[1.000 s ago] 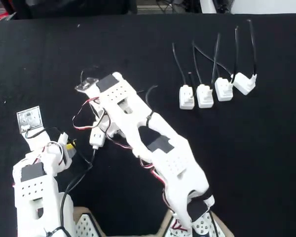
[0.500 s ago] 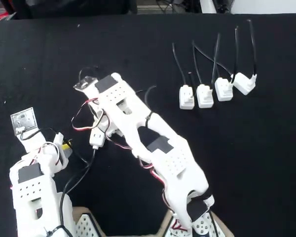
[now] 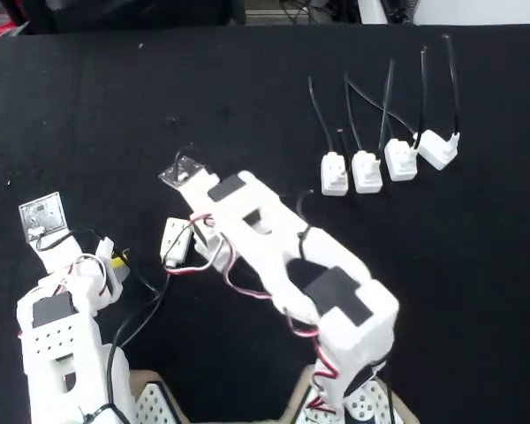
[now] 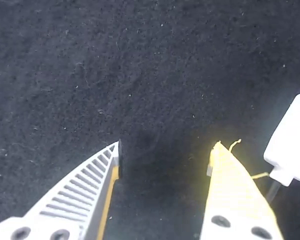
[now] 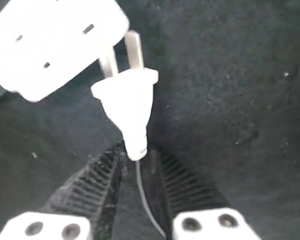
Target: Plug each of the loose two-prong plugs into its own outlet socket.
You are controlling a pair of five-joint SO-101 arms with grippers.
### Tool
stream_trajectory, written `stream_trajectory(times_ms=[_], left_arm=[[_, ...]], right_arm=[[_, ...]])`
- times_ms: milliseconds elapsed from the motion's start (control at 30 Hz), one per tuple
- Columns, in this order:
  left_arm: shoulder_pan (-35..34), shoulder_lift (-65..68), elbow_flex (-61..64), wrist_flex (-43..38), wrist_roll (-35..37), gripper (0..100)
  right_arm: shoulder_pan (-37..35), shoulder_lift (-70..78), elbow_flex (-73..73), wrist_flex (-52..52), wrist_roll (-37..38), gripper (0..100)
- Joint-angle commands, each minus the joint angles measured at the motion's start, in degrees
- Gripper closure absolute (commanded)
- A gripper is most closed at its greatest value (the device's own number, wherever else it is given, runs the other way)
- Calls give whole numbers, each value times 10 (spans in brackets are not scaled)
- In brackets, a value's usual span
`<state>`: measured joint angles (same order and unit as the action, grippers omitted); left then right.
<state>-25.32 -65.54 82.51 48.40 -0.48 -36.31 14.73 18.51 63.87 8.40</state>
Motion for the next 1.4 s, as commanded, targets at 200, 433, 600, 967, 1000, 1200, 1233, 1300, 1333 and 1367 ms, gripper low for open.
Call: stream_trajectory(times_ms=[200,433,600,967,1000,1200,1233,1300,1333,1367], left_arm=[[-7,-6,-21,-5,-4,712],[-8,-6,-21,-5,-4,712],[-8,-6,-22,-5,-4,712],[-8,-6,-26,-5,-4,712],[-8,-6,-26,-5,-4,712],[-8,-6,-26,-5,-4,712],[-8,-6,-26,-5,-4,712],[-8,-6,-26,-5,-4,712],[-8,-6,-26,-5,-4,712],[-8,-6,-26,-5,-4,712]], right_arm=[[8,-37,-7,-93,-5,868],[11,27,-36,-118,-5,904],[30,29,-44,-118,-1,967],[42,29,-49,-129,-1,962],[38,29,-53,-128,-4,962],[33,29,-67,-127,-5,871],[33,29,-67,-128,-5,873],[33,29,-67,-132,-5,892],[33,32,-71,-134,-5,898],[33,33,-73,-136,-5,901]])
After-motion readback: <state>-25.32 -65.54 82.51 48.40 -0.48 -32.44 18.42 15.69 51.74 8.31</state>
